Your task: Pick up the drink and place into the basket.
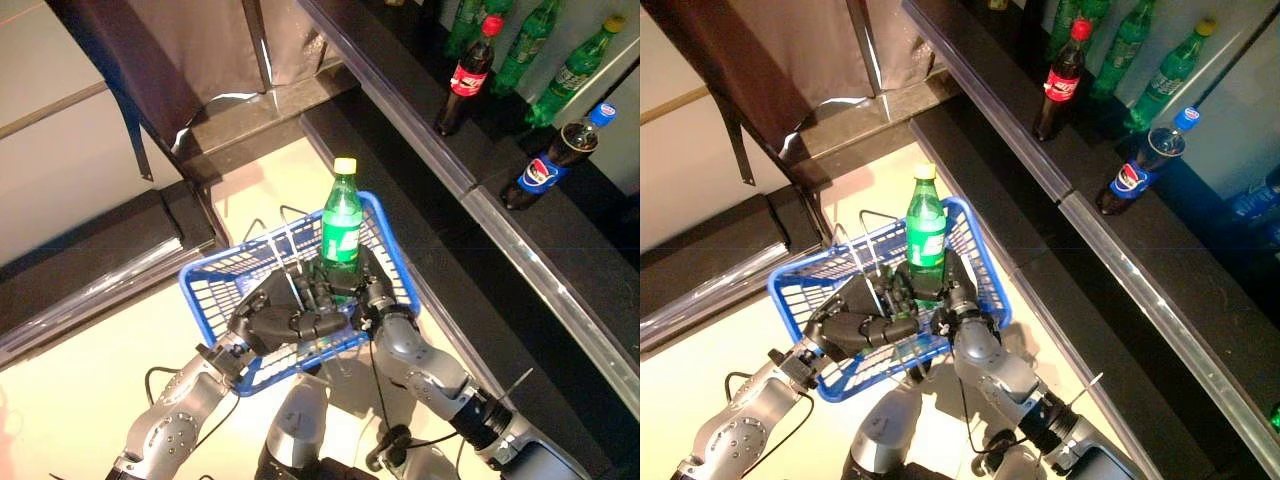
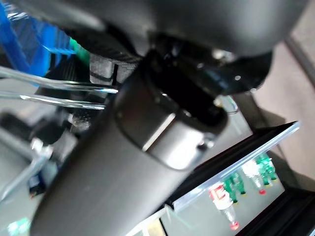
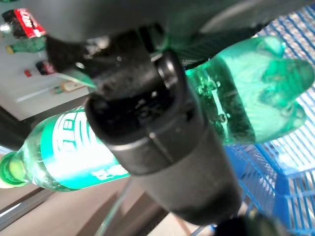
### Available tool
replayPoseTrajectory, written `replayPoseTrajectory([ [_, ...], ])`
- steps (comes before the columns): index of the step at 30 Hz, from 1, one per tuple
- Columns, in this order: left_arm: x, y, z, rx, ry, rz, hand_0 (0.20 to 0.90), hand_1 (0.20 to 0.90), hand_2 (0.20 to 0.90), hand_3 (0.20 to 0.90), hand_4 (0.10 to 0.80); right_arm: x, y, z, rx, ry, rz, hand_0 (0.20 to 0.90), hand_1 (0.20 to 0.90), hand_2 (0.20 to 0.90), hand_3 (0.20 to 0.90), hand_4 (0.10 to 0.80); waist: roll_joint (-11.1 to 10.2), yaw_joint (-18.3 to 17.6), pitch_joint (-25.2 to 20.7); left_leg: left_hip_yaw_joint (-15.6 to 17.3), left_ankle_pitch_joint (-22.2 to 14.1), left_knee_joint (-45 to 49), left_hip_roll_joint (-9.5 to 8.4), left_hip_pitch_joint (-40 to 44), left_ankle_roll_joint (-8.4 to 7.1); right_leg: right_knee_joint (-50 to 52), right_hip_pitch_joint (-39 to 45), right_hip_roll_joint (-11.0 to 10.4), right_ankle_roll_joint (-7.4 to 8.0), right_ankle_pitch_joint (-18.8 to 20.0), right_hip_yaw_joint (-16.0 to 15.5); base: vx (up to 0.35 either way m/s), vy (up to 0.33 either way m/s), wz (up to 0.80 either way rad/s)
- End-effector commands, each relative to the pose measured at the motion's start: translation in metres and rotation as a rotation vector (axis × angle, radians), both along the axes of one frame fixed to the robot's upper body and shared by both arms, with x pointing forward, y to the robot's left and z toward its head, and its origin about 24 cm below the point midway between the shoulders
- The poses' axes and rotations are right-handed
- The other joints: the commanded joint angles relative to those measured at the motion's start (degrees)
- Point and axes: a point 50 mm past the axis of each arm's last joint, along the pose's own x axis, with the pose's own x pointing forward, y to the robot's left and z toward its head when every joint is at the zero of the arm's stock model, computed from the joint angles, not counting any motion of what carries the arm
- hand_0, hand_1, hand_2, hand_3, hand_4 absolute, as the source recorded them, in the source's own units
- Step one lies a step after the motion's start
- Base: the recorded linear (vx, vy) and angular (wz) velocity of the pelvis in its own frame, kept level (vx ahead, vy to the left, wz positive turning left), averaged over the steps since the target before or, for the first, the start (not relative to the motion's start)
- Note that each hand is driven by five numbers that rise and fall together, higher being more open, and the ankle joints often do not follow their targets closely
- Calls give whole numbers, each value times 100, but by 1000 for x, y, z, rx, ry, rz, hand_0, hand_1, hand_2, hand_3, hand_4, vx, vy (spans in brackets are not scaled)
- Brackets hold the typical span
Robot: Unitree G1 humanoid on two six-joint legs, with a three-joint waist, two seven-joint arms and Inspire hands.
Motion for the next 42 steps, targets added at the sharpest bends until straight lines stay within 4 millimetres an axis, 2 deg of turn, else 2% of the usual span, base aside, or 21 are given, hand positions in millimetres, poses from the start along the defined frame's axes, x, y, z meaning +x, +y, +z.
replayPoseTrajectory([
  [1, -21, -34, 92, -313, -526, -288, 300, 300, 300, 200, 100, 4, 41, 45, 129, -207, 61, 300, 300, 300, 200, 100, -54, -1, -1409, -188, -14, 351, -318, -256, 260, -594, 320, 459, -491, 460, -363, 35, 0, 5],
  [4, -22, -33, 93, -321, -521, -295, 300, 300, 300, 200, 100, 7, 40, 31, 118, -149, 30, 300, 300, 300, 200, 100, -44, 42, -1424, -215, -21, 372, -334, -279, 257, -579, 333, 453, -497, 442, -399, 31, 4, 7],
  [6, -23, -31, 94, -322, -533, -302, 300, 300, 300, 200, 100, 7, 38, 7, 106, -55, -19, 300, 300, 300, 200, 100, -55, 114, -1410, -255, -161, 430, -353, -246, 222, -499, 373, 453, -464, 287, -351, 107, -43, 12],
  [11, -25, -30, 95, -329, -546, -319, 300, 300, 300, 200, 100, 2, 36, -29, 97, 91, -83, 300, 300, 300, 200, 100, -30, 204, -1392, -314, -193, 460, -389, -268, 224, -454, 394, 436, -469, 254, -401, 48, -10, 5],
  [15, -25, -32, 96, -334, -549, -328, 300, 300, 300, 200, 100, -4, 35, -54, 155, 230, -120, 300, 300, 300, 200, 100, -3, 246, -1357, -340, -203, 482, -399, -300, 217, -436, 393, 429, -465, 247, -421, 13, -6, 4],
  [16, -25, -32, 96, -334, -549, -328, 300, 300, 300, 200, 100, -4, 35, -54, 155, 230, -120, 300, 300, 300, 200, 100, -3, 246, -1357, -340, -203, 482, -399, -300, 217, -436, 393, 429, -465, 247, -421, 0, 0, 0],
  [18, -27, -33, 98, -346, -560, -342, 300, 300, 300, 200, 100, -13, 35, -72, 306, 364, -146, 300, 300, 300, 200, 100, 26, 254, -1311, -346, -202, 490, -404, -326, 211, -415, 372, 434, -462, 244, -414, 0, -6, 2],
  [19, -27, -34, 97, -346, -560, -343, 300, 300, 300, 200, 100, -14, 35, -74, 319, 372, -149, 300, 300, 300, 200, 100, 28, 254, -1306, -346, -202, 490, -405, -326, 212, -413, 371, 434, -461, 245, -412, 5, -11, 5],
  [23, -29, -35, 98, -360, -568, -376, 300, 300, 300, 200, 100, -23, 39, -89, 571, 506, -185, 300, 300, 300, 200, 100, 69, 278, -1263, -355, -203, 506, -415, -340, 219, -383, 365, 432, -457, 243, -420, 0, 0, 0],
  [27, -31, -38, 96, -370, -536, -409, 300, 300, 300, 200, 100, -26, 43, -97, 730, 585, -152, 300, 300, 300, 200, 100, 103, 331, -1242, -358, -187, 536, -435, -367, 220, -353, 369, 427, -454, 250, -438, 17, -7, 0],
  [33, -32, -32, 91, -376, -499, -404, 300, 300, 300, 200, 100, -20, 39, -95, 938, 612, -193, 300, 300, 300, 200, 100, 114, 425, -1249, -364, -151, 535, -448, -387, 227, -341, 401, 404, -436, 270, -523, 60, -7, 0],
  [38, -35, -29, 88, -366, -497, -417, 300, 300, 300, 200, 100, -22, 47, -92, 979, 625, -106, 300, 300, 300, 200, 100, 145, 496, -1218, -398, -120, 511, -473, -395, 245, -319, 407, 384, -417, 285, -586, 35, -4, 2],
  [42, -37, -26, 85, -368, -484, -415, 300, 300, 300, 200, 100, -32, 47, -102, 1079, 706, -114, 300, 300, 300, 200, 100, 145, 528, -1231, -401, -84, 491, -492, -384, 262, -319, 426, 376, -392, 306, -610, 55, 1, 16],
])
